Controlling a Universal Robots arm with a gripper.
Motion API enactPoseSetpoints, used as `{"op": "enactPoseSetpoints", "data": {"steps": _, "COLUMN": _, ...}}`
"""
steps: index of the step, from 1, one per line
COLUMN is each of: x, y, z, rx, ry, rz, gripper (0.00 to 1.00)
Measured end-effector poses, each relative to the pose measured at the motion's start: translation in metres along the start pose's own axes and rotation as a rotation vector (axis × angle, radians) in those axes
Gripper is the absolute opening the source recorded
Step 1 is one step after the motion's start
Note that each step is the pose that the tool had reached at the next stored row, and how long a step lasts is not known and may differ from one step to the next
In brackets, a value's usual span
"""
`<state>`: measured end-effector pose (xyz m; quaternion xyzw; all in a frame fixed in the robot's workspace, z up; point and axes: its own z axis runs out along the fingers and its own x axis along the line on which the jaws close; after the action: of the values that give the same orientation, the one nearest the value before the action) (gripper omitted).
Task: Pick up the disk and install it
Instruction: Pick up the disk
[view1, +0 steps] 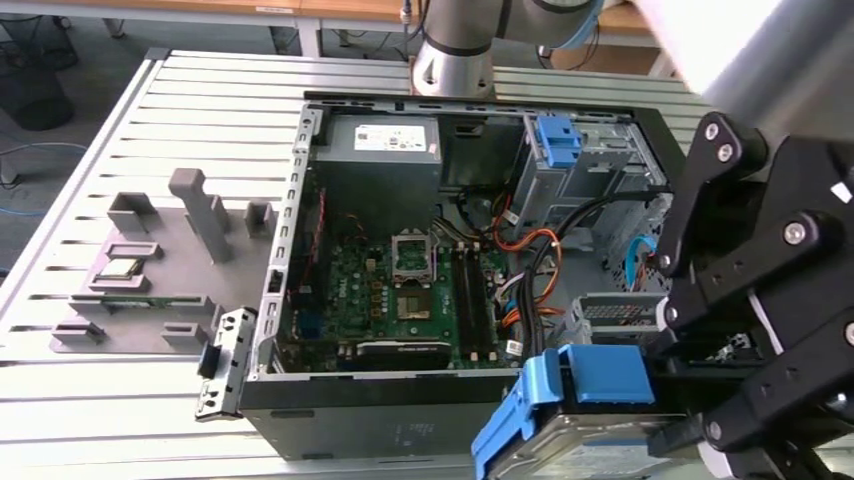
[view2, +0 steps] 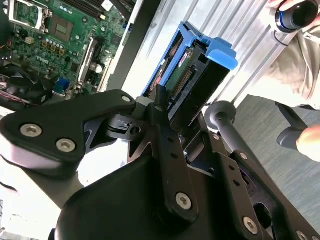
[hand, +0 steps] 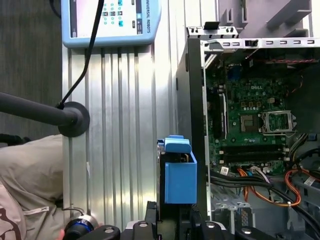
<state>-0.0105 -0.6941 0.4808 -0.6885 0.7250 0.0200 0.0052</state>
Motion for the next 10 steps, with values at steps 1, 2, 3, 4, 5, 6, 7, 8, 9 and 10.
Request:
{"op": "enactPoseSetpoints", "data": {"steps": 1, "x": 0.0016, "y": -0.0001, "z": 0.0000, "rx": 0.0000, "ry": -0.0001, "rz": 0.000, "gripper": 0.35}}
{"op": "enactPoseSetpoints", "data": {"steps": 2, "x": 0.0031, "y": -0.0002, "z": -0.0002, "rx": 0.0000, "ry": 0.0001, "rz": 0.000, "gripper": 0.35}}
{"op": "enactPoseSetpoints", "data": {"steps": 3, "x": 0.0047, "y": -0.0003, "z": -0.0002, "rx": 0.0000, "ry": 0.0001, "rz": 0.000, "gripper": 0.35}}
{"op": "enactPoseSetpoints", "data": {"steps": 4, "x": 0.0063, "y": -0.0003, "z": -0.0002, "rx": 0.0000, "ry": 0.0001, "rz": 0.000, "gripper": 0.35}}
{"op": "enactPoseSetpoints", "data": {"steps": 5, "x": 0.0079, "y": -0.0004, "z": -0.0002, "rx": 0.0000, "ry": 0.0000, "rz": 0.000, "gripper": 0.35}}
{"op": "enactPoseSetpoints", "data": {"steps": 6, "x": 0.0096, "y": -0.0005, "z": -0.0003, "rx": 0.0000, "ry": 0.0000, "rz": 0.000, "gripper": 0.35}}
{"op": "enactPoseSetpoints", "data": {"steps": 7, "x": 0.0112, "y": -0.0006, "z": -0.0003, "rx": 0.0000, "ry": 0.0001, "rz": 0.000, "gripper": 0.35}}
{"op": "enactPoseSetpoints", "data": {"steps": 8, "x": 0.0128, "y": -0.0007, "z": -0.0003, "rx": 0.0000, "ry": 0.0000, "rz": 0.000, "gripper": 0.35}}
{"op": "enactPoseSetpoints", "data": {"steps": 9, "x": 0.0143, "y": -0.0008, "z": -0.0005, "rx": 0.0000, "ry": 0.0001, "rz": 0.000, "gripper": 0.35}}
{"op": "enactPoseSetpoints", "data": {"steps": 10, "x": 0.0159, "y": -0.0008, "z": -0.0005, "rx": 0.0000, "ry": 0.0000, "rz": 0.000, "gripper": 0.35}}
